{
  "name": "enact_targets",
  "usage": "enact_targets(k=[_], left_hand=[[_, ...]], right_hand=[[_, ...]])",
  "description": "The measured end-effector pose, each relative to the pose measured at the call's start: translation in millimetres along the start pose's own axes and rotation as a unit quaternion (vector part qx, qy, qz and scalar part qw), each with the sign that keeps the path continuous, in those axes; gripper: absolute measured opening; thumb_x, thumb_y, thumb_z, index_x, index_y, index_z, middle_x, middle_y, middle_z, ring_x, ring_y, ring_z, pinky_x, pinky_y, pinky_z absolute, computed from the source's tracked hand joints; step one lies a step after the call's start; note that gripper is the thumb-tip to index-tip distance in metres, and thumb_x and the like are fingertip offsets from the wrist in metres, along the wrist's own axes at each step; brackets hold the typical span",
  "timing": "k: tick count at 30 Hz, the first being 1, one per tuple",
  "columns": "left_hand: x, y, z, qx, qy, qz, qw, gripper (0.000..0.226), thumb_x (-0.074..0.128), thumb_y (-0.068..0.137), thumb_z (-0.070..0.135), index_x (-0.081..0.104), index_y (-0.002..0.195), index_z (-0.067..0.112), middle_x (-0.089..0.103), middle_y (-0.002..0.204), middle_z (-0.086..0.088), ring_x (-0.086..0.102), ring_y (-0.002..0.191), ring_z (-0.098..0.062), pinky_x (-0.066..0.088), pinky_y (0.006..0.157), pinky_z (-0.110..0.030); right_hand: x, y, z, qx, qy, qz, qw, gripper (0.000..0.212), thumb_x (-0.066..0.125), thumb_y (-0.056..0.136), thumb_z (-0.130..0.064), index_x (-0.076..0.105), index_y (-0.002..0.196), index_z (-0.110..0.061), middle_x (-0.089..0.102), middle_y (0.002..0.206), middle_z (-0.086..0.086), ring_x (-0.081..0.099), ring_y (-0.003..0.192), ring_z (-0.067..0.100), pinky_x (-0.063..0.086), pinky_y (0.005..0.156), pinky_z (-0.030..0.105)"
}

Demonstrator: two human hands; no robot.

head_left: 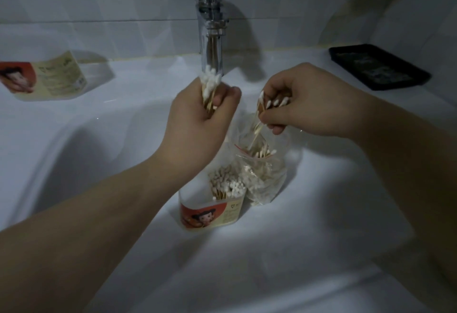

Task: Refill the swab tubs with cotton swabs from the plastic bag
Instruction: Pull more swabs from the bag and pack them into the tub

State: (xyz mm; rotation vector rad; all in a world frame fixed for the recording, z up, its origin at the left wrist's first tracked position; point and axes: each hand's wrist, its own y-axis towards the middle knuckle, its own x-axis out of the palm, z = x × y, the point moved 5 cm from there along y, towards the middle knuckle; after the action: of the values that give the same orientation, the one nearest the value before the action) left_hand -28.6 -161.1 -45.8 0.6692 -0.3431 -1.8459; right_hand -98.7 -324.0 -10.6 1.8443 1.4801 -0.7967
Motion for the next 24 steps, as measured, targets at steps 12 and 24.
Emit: enact_targets(k=[12,24], left_hand=[[11.0,-3.3,-12.4,-0.048,0.091,-0.092,0.99,0.024,0.083,0.081,0.031,0.065,0.082,0.015,0.071,0.075,0.0,0.069,0.074,-0.017,0.054,0.071,-0.044],[7.2,0.7,-20.3,-0.123,-0.012,-0.053,0.991,0.016,0.052,0.095,0.041,0.06,0.102,0.029,0.059,0.073,0.012,0.055,0.064,-0.016,0.051,0.062,-0.048]], right_hand=[[10.3,-0.4,-2.1,-0.009,0.02,-0.023,0.999,0.012,0.08,0.085,-0.01,0.073,0.086,-0.02,0.076,0.07,0.001,0.075,0.064,0.012,0.061,0.071,0.026],[-8.5,2.6,2.4,-0.006,0.12,0.069,0.99,0.012,0.077,0.085,-0.001,0.074,0.085,-0.013,0.073,0.07,0.008,0.074,0.066,0.023,0.063,0.067,0.029]])
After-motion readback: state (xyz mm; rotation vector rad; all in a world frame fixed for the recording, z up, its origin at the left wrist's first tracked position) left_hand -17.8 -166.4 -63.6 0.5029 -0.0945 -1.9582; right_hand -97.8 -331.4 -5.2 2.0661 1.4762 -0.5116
